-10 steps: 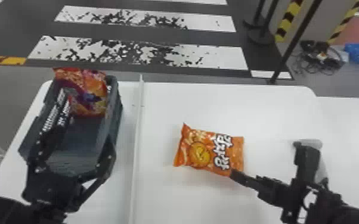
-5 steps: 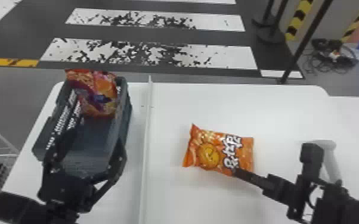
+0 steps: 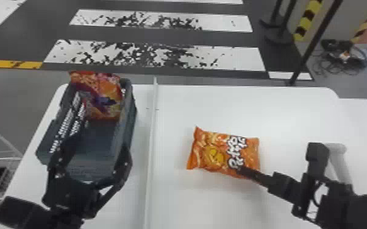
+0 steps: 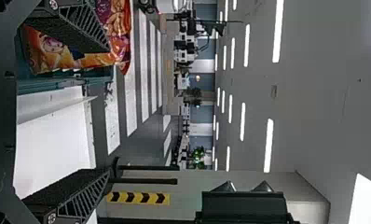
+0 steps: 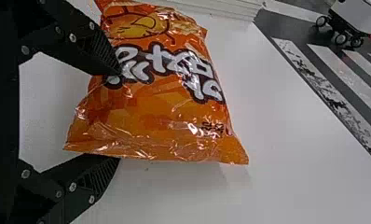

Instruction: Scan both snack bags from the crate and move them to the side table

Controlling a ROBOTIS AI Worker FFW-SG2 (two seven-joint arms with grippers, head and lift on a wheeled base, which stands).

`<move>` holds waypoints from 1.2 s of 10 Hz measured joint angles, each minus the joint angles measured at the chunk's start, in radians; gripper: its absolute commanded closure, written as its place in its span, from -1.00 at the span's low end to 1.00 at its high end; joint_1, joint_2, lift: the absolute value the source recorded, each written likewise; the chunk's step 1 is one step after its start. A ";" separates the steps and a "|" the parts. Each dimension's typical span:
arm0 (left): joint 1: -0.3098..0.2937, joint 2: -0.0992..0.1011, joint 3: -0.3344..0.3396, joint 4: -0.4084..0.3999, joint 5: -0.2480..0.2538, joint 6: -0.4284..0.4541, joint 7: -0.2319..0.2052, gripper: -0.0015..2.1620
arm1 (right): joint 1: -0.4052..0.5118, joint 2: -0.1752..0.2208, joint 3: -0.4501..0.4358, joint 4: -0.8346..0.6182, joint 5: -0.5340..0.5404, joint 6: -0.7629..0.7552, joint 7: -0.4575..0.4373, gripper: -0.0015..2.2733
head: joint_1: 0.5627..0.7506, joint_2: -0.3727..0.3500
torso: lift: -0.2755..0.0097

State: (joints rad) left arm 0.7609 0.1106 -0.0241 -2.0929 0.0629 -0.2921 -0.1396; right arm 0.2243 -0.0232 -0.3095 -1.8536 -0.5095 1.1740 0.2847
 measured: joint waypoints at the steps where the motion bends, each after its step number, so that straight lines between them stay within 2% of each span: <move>1: 0.001 0.000 0.001 0.000 0.000 0.000 0.000 -0.92 | -0.006 0.000 0.002 0.005 0.012 -0.001 -0.007 0.95 | 0.41 -0.03 | 0.40; 5: 0.005 -0.002 0.002 0.002 0.000 -0.002 0.000 -0.92 | 0.010 -0.001 -0.017 -0.016 0.023 -0.092 -0.013 0.98 | 0.41 -0.11 | 0.40; 7: 0.011 -0.002 0.004 -0.001 0.001 -0.004 0.000 -0.92 | -0.009 -0.023 -0.045 -0.035 0.044 -0.132 -0.026 0.98 | 0.41 -0.24 | 0.40; 10: 0.012 -0.002 0.007 -0.002 0.005 -0.003 0.000 -0.92 | -0.026 -0.121 -0.060 -0.093 0.110 -0.133 -0.051 0.98 | 0.41 -0.47 | 0.40; 12: 0.012 0.001 0.007 -0.002 0.009 -0.003 0.000 -0.92 | -0.001 -0.201 -0.014 -0.140 0.228 -0.183 -0.066 0.98 | 0.41 -0.64 | 0.40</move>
State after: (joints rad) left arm 0.7731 0.1112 -0.0168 -2.0954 0.0719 -0.2954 -0.1396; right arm 0.2229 -0.2243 -0.3236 -1.9932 -0.2812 0.9914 0.2184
